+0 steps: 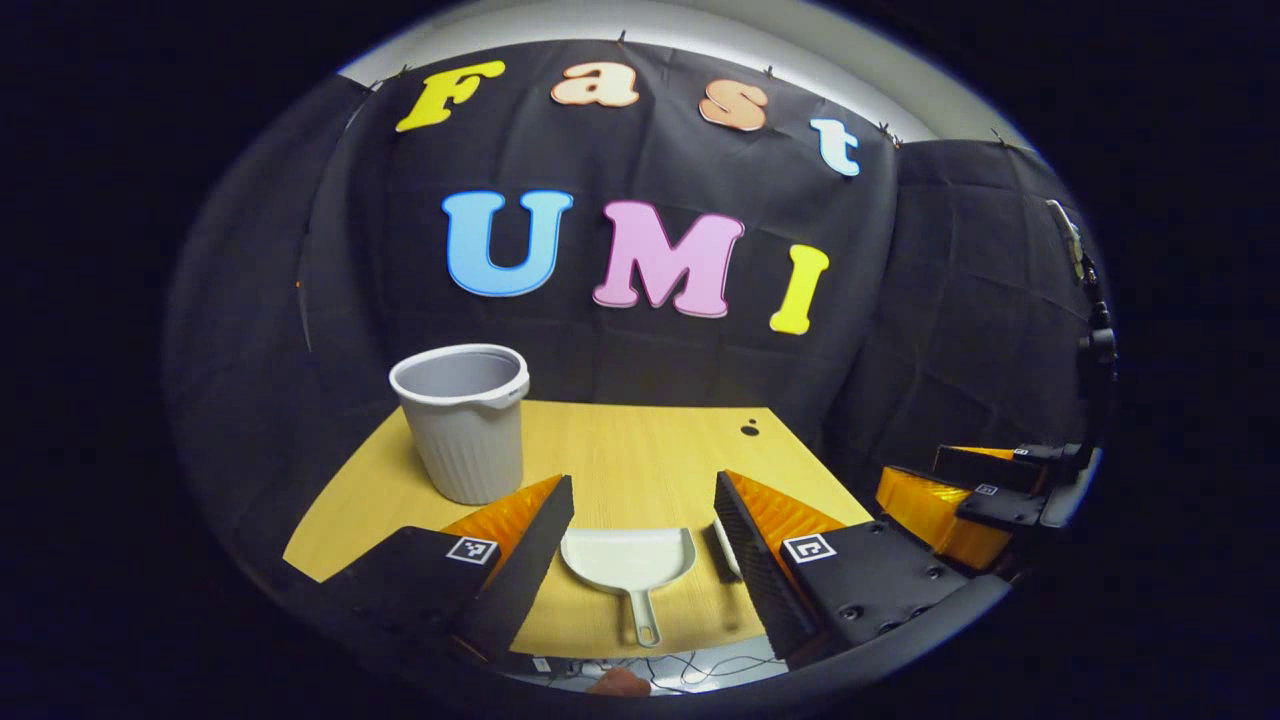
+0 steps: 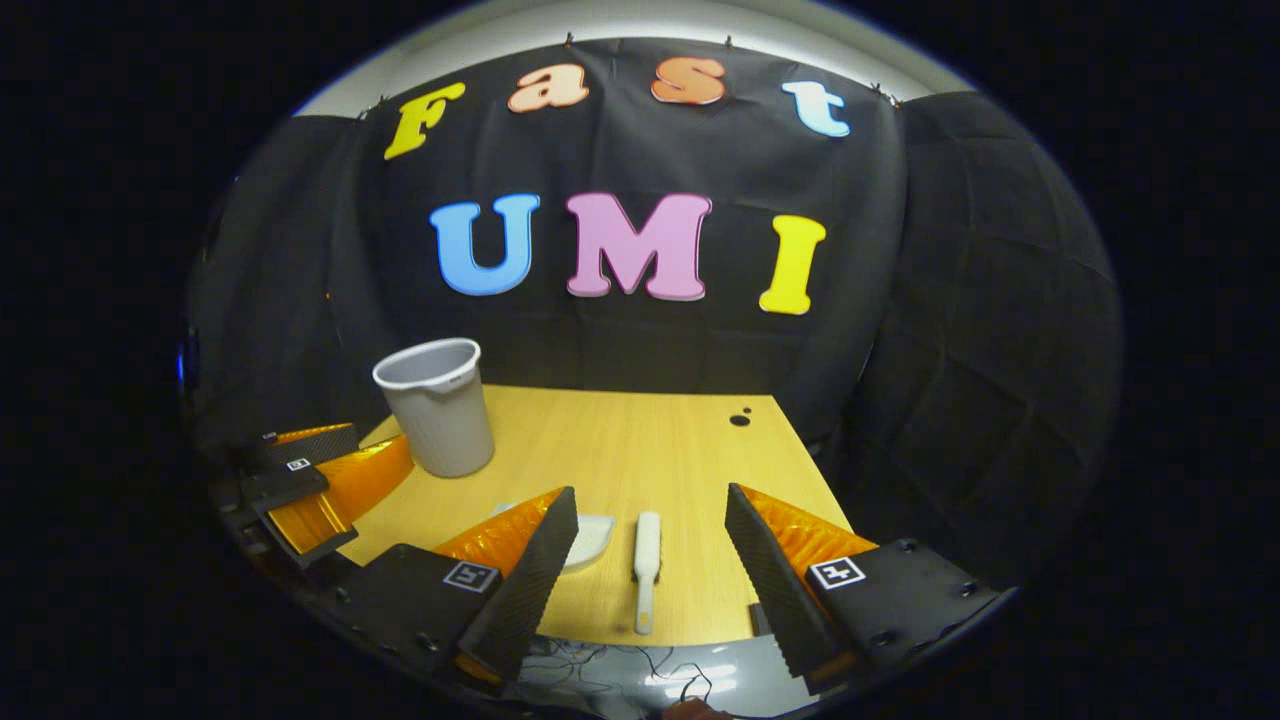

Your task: Pick up the small broom and dustpan from the desktop, sweep the trash into the dustpan with the broom, and then empty the trash into the garbage bin.

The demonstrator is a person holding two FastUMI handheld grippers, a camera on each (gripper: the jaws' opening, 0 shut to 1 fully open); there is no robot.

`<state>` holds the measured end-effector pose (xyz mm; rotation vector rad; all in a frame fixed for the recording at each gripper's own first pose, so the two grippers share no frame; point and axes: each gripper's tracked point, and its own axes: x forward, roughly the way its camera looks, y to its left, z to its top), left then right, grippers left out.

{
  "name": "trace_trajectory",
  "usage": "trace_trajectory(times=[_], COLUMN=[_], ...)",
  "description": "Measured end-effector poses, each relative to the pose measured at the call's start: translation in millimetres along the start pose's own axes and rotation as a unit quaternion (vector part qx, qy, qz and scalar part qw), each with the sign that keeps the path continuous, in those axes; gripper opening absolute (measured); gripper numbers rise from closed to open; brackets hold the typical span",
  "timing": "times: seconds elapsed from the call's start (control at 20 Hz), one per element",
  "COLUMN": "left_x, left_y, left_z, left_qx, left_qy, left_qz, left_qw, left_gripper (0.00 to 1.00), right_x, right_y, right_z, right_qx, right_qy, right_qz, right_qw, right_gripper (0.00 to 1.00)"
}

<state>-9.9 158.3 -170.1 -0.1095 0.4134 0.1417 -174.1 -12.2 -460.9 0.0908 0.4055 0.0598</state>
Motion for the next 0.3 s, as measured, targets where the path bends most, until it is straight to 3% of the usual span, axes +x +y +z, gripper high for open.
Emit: trace_trajectory(times=[0.15,0.25,0.3], left_x=[-25.4,-32.6,-39.9], left_y=[11.7,3.0,-4.1], left_z=[26.3,45.6,49.0], left_qx=[0.029,0.028,0.009], left_qy=[-0.059,-0.112,-0.110], left_qz=[0.048,0.043,0.029], left_qw=[0.997,0.992,0.993], left_gripper=[0.85,0.85,0.85], right_x=[-16.7,-23.0,-24.2], right_y=[2.5,-2.9,-7.8], right_z=[44.9,71.2,79.4], right_qx=[0.003,0.006,0.009], right_qy=[-0.057,-0.095,-0.108], right_qz=[0.013,0.016,0.014], right_qw=[0.998,0.995,0.994], right_gripper=[0.96,0.97,0.96])
